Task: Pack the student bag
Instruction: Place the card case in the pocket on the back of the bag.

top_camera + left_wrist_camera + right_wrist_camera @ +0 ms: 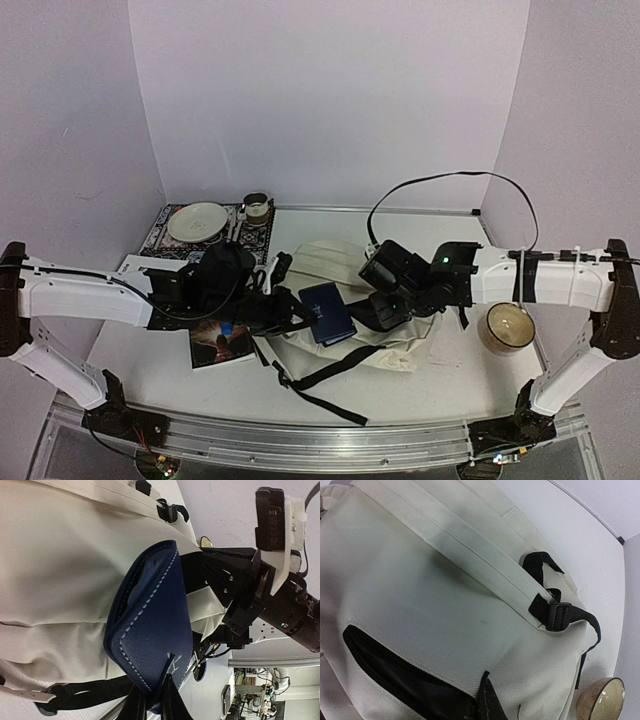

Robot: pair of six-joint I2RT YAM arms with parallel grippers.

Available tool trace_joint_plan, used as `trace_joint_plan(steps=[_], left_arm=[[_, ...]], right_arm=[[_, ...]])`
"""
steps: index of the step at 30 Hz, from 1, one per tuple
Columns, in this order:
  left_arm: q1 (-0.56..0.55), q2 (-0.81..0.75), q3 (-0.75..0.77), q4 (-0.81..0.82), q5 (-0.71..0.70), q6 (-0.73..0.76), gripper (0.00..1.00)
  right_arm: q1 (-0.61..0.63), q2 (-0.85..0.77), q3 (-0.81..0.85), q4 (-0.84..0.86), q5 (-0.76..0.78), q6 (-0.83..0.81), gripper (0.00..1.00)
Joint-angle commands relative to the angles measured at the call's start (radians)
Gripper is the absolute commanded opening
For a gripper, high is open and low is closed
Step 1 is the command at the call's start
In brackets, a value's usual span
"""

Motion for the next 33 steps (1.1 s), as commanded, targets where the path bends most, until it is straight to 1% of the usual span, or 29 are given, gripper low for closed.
trace_joint_plan(steps=[1,7,11,18,20,23,29,33], left_arm=[[-0.044,0.051,0.034,0.12,-0.01,-0.036,0.0],[-0.074,0.149,0.061,0.122,-0.001,-0.066,0.0],[-0.08,0.182,0.075,0.127,0.001,-0.079,0.0],[-0.086,0.269,0.155,0.131,0.089,-0.058,0.0],[-0.086,0.282,0.161,0.131,0.085,-0.06,0.0],[-0.086,0.282,0.152,0.131,0.031,-0.081,0.0],[-0.084,0.264,0.124,0.133,-0.129,-0.154,0.0],[-0.065,0.257,0.097,0.133,-0.17,-0.201,0.0]], right_arm=[[0.004,0.004,-0.014,0.121,-0.026,0.064,0.0],[0.008,-0.015,-0.037,0.178,-0.045,0.068,0.0],[0.009,-0.023,-0.05,0.208,-0.085,0.054,0.0],[0.01,-0.038,-0.084,0.27,-0.126,0.042,0.0],[0.01,-0.039,-0.089,0.276,-0.139,0.039,0.0],[0.01,-0.047,-0.105,0.291,-0.17,0.039,0.0],[0.011,-0.063,-0.14,0.316,-0.225,0.054,0.0],[0.013,-0.079,-0.164,0.321,-0.244,0.054,0.0]])
